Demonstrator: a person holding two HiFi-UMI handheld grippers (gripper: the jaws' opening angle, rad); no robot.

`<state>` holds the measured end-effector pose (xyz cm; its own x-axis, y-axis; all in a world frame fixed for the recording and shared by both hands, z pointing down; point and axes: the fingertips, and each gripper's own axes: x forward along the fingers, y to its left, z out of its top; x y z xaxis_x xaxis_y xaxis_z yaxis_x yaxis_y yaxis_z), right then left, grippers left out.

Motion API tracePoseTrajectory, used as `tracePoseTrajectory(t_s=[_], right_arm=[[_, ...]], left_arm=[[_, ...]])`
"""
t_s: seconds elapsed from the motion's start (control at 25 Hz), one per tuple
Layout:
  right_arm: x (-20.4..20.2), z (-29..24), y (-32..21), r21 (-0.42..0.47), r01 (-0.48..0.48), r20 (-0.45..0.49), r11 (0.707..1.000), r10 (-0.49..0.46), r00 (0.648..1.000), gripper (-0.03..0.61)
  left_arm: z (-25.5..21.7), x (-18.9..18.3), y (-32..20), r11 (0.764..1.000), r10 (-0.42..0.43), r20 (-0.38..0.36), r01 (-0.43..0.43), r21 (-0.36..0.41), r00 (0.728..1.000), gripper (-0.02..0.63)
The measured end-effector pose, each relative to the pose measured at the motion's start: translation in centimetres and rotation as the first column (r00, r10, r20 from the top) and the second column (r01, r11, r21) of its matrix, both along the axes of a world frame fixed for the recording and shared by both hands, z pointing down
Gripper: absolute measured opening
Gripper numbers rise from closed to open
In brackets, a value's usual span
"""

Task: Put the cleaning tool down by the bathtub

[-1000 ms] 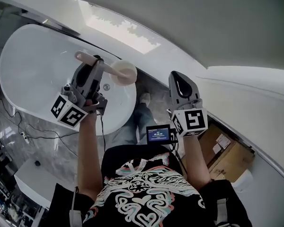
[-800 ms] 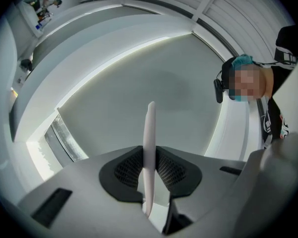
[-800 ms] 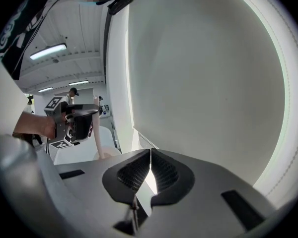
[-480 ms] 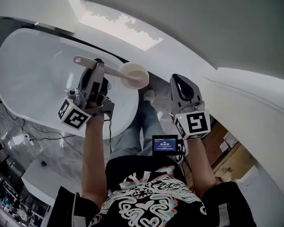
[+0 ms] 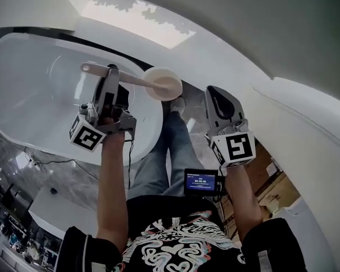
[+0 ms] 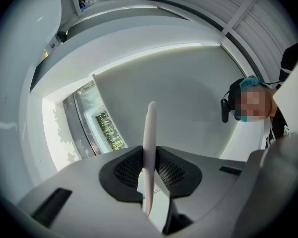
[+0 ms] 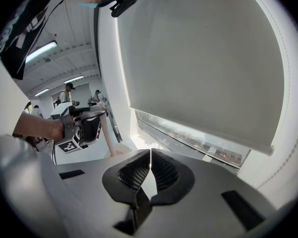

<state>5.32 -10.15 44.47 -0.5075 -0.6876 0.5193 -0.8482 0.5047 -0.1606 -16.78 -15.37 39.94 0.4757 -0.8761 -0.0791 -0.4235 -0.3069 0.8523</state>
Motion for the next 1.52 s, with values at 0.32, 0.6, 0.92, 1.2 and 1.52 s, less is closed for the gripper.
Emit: tracePoseTrajectory(t_s=[0.32, 0.6, 0.92, 1.2, 1.52], right_arm=[[1.7, 3.6, -2.2, 0.023, -0.081, -0.065, 0.996, 0.082, 0.994, 0.028], [2.4, 7.3, -3.3, 0.016, -0.084, -0.079, 0.996, 0.085, 0.993, 0.028], [2.5, 9.9, -3.4, -0.003, -0.066, -0.083, 0.998, 0.066, 0.994, 0.028], [2.8, 11.8, -4.5, 0.003, -0.072, -0.076, 0.997, 0.072, 0.995, 0.028], [2.8, 13.8, -5.3, -0.013, -0.084, -0.079, 0.996, 0.083, 0.993, 0.028]], left_arm=[[3.3, 1.8, -2.0, 0.999, 0.036, 0.028, -0.036, -0.008, 0.999, 0.084], [7.0, 2.6, -3.9, 0.999, 0.018, 0.008, -0.018, -0.029, 1.0, 0.084], [10.4, 4.0, -5.3, 0.999, 0.029, 0.001, -0.029, -0.038, 1.0, 0.084], [13.4, 5.1, -6.5, 0.998, 0.016, 0.007, -0.016, -0.056, 1.0, 0.084], [16.3, 5.9, -8.0, 0.995, 0.017, 0.001, -0.017, -0.096, 1.0, 0.084]])
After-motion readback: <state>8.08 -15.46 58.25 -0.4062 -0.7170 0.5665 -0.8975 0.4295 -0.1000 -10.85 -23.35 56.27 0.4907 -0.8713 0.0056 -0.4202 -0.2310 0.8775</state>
